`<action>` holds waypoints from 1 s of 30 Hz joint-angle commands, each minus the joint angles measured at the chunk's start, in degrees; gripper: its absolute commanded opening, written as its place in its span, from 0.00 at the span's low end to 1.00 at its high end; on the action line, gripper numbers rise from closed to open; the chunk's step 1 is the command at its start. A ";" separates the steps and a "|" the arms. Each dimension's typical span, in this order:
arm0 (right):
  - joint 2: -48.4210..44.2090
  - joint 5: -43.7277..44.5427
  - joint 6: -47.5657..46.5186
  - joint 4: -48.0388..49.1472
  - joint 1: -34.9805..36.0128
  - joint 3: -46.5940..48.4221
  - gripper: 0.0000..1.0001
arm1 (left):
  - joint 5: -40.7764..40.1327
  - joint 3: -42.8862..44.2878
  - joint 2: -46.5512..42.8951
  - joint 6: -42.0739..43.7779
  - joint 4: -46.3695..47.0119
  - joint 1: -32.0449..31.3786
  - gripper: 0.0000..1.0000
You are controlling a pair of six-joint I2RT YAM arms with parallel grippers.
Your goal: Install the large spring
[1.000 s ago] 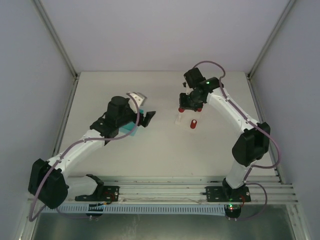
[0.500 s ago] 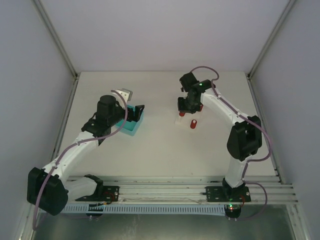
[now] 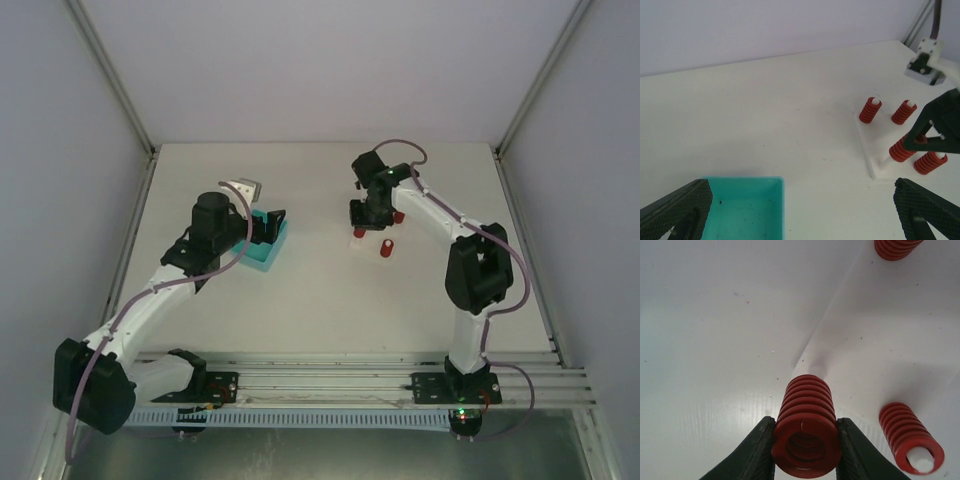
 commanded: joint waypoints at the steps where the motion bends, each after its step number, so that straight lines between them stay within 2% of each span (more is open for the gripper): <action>1: 2.24 0.12 -0.64 1.05 0.40 -0.41 0.03 | -1.05 -0.41 -0.97 -0.72 -0.05 0.50 0.99; 5: 4.29 0.49 -0.99 2.54 0.47 -0.47 0.15 | -1.11 -0.29 -0.62 -0.93 0.33 0.70 0.99; 8: 5.70 1.14 -0.99 3.78 0.47 -0.40 0.33 | -1.08 -0.51 -0.29 -1.72 0.94 1.06 0.99; 11: 5.80 1.02 -1.09 3.40 0.40 0.28 0.47 | -0.87 -1.44 -0.26 -2.84 2.27 1.44 0.99; 18: -3.58 3.87 -0.66 3.21 -0.46 -3.56 0.77 | -2.62 -2.81 0.00 -3.22 5.94 2.33 0.99; 21: -10.53 6.44 -0.87 5.00 -1.77 -7.23 0.98 | -4.57 -4.09 0.17 -1.74 10.07 3.94 0.99; 25: -19.47 11.44 -3.08 12.65 -4.73 -14.23 0.99 | -5.54 -7.68 0.60 1.27 18.06 8.09 0.99; 30: -27.37 17.41 -10.18 25.57 -9.81 -25.89 0.99 | -8.26 -14.96 1.57 5.98 29.03 13.33 0.99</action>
